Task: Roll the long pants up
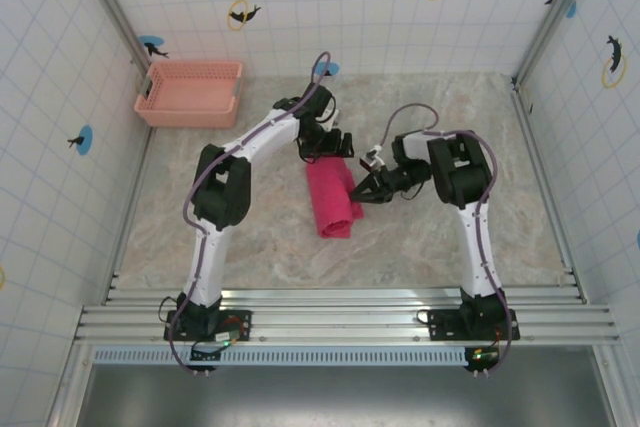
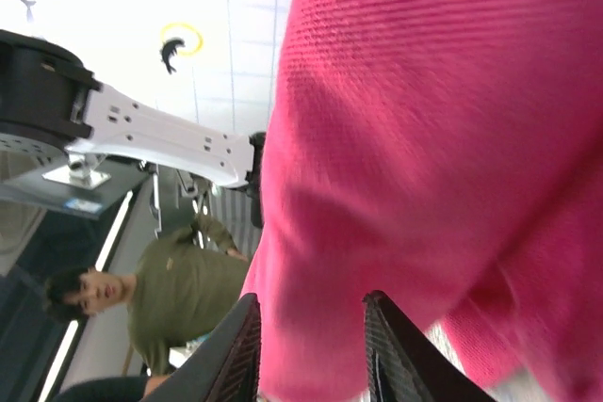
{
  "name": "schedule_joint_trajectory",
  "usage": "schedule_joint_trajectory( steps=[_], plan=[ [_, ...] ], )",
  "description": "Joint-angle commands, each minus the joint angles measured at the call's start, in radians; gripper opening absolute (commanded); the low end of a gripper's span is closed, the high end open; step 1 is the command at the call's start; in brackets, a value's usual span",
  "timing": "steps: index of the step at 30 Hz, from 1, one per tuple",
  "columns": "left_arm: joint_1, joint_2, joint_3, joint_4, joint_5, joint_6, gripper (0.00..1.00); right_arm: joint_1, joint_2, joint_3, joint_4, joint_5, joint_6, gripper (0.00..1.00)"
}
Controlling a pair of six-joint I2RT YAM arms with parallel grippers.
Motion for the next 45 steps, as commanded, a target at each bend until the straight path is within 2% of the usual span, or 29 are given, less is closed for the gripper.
schedule_joint_trajectory(
  steps=[1,5,10,13,14,15,16,17,18,19,20,21,22,24,25,26,28,29,30,31,32,34,36,39,40,44,45],
  plan=[
    [-0.016,0.08,-0.019,-0.157,-0.013,0.024,0.98,-0.132,-0.036,-0.082,-0.177,-0.015,-0.058,0.35],
    [-0.019,0.123,-0.013,-0.182,-0.024,0.023,0.98,-0.228,-0.158,-0.117,-0.176,0.026,-0.068,0.34],
    [-0.023,0.139,0.016,-0.224,-0.028,0.023,0.97,-0.23,-0.317,-0.058,-0.174,0.116,-0.031,0.31],
    [-0.023,0.133,0.028,-0.25,-0.047,0.028,0.98,-0.234,-0.393,0.022,-0.172,0.178,-0.012,0.3],
    [-0.023,0.13,0.03,-0.256,-0.052,0.034,0.98,-0.236,-0.416,0.066,-0.136,0.223,0.037,0.31],
    [-0.023,0.127,0.034,-0.27,-0.062,0.035,0.98,-0.236,-0.453,0.089,-0.042,0.278,0.151,0.96],
    [-0.024,0.124,0.035,-0.279,-0.07,0.037,0.98,-0.223,-0.529,0.067,0.198,0.414,0.417,0.98],
    [-0.024,0.12,0.033,-0.281,-0.074,0.043,0.97,-0.171,-0.653,0.007,0.464,0.778,0.645,0.98],
    [-0.022,0.118,0.037,-0.289,-0.081,0.043,0.98,-0.117,-0.751,-0.029,0.583,1.078,0.667,0.98],
    [-0.023,0.114,0.038,-0.294,-0.086,0.044,0.98,-0.118,-0.808,-0.057,0.671,1.209,0.708,0.98],
    [-0.023,0.111,0.036,-0.293,-0.087,0.043,0.98,-0.15,-0.844,-0.075,0.764,1.261,0.812,0.98],
    [-0.022,0.111,0.036,-0.29,-0.087,0.041,0.98,-0.195,-0.853,-0.072,0.791,1.167,0.843,0.98],
    [-0.023,0.112,0.037,-0.29,-0.087,0.036,0.98,-0.201,-0.843,-0.046,0.767,1.14,0.855,0.98],
    [-0.023,0.114,0.04,-0.293,-0.085,0.03,0.97,-0.126,-0.788,0.055,0.633,1.419,0.878,0.98],
    [-0.023,0.114,0.039,-0.296,-0.089,0.028,0.97,-0.078,-0.761,0.097,0.557,1.51,0.849,0.98],
    [-0.023,0.111,0.036,-0.296,-0.094,0.028,0.97,-0.003,-0.744,0.119,0.508,1.682,0.841,0.98],
    [-0.024,0.107,0.031,-0.302,-0.109,0.025,0.97,0.161,-0.767,0.066,0.519,2.037,0.847,0.98],
    [-0.023,0.107,0.031,-0.304,-0.111,0.025,0.97,0.259,-0.796,0.0,0.57,2.156,0.847,0.98],
    [-0.023,0.109,0.034,-0.314,-0.117,0.021,0.98,0.332,-0.845,-0.07,0.626,2.188,0.87,0.98],
    [-0.022,0.111,0.038,-0.321,-0.124,0.019,0.97,0.371,-0.885,-0.116,0.663,2.112,0.893,0.98],
    [-0.021,0.114,0.044,-0.333,-0.132,0.019,0.98,0.385,-0.926,-0.159,0.696,1.982,0.945,0.98],
    [-0.02,0.12,0.059,-0.369,-0.157,0.016,0.97,0.344,-0.986,-0.239,0.772,1.664,1.084,0.98],
    [-0.02,0.125,0.075,-0.397,-0.174,0.019,0.98,0.319,-1.039,-0.333,0.899,1.433,1.232,0.98],
    [-0.022,0.131,0.084,-0.418,-0.179,0.028,0.98,0.343,-1.057,-0.4,1.012,1.303,1.369,0.98],
    [-0.022,0.129,0.081,-0.416,-0.182,0.028,0.97,0.35,-1.045,-0.406,1.016,1.297,1.423,0.98],
    [-0.024,0.126,0.071,-0.403,-0.167,0.025,0.98,0.371,-0.947,-0.385,1.045,1.088,1.474,0.98],
    [-0.022,0.129,0.074,-0.407,-0.165,0.025,0.98,0.395,-0.936,-0.37,1.04,1.113,1.476,0.98]
  ],
)
